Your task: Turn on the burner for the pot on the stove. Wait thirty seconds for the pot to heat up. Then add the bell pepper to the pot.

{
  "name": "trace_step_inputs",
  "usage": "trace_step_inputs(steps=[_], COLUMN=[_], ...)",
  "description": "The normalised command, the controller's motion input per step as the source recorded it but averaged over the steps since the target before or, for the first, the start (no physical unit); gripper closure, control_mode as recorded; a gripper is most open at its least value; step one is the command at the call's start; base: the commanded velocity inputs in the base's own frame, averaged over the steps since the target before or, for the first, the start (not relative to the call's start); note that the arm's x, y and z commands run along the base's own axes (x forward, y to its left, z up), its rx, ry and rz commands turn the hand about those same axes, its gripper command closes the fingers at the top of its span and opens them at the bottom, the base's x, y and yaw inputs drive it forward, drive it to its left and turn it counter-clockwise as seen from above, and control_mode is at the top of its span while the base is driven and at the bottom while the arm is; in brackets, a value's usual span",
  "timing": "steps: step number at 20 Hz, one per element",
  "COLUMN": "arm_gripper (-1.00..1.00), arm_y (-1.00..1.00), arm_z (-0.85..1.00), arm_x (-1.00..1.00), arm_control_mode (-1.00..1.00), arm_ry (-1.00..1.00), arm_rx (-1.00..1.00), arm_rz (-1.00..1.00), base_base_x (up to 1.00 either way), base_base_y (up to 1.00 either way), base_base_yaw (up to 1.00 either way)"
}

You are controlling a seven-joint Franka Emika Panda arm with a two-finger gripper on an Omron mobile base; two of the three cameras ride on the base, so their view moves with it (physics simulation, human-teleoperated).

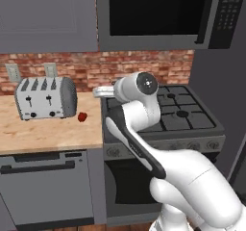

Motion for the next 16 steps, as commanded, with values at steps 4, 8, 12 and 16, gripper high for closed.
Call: trace_step_inputs(steps=[4,8,12,16], arm_gripper=[1.0,1.0,1.0,1.0], arm_y=[-0.01,-0.01,0.0,0.02], arm_z=[0.0,0.0,0.0,-0.02], arm_x=[0.16,0.0,0.0,0.0], arm_control_mode=[-1.0,-1.0,-1.0,-1.0], arm_ry=[0.0,0.0,0.13,0.22], arm_rx=[-0.01,0.0,0.0,-0.03], arm_rz=[0.0,0.0,0.0,0.0], base_base_x=[0.0,0.0,0.0,0.0], base_base_y=[0.0,0.0,0.0,0.0], base_base_yaw=[0.0,0.0,0.0,0.0])
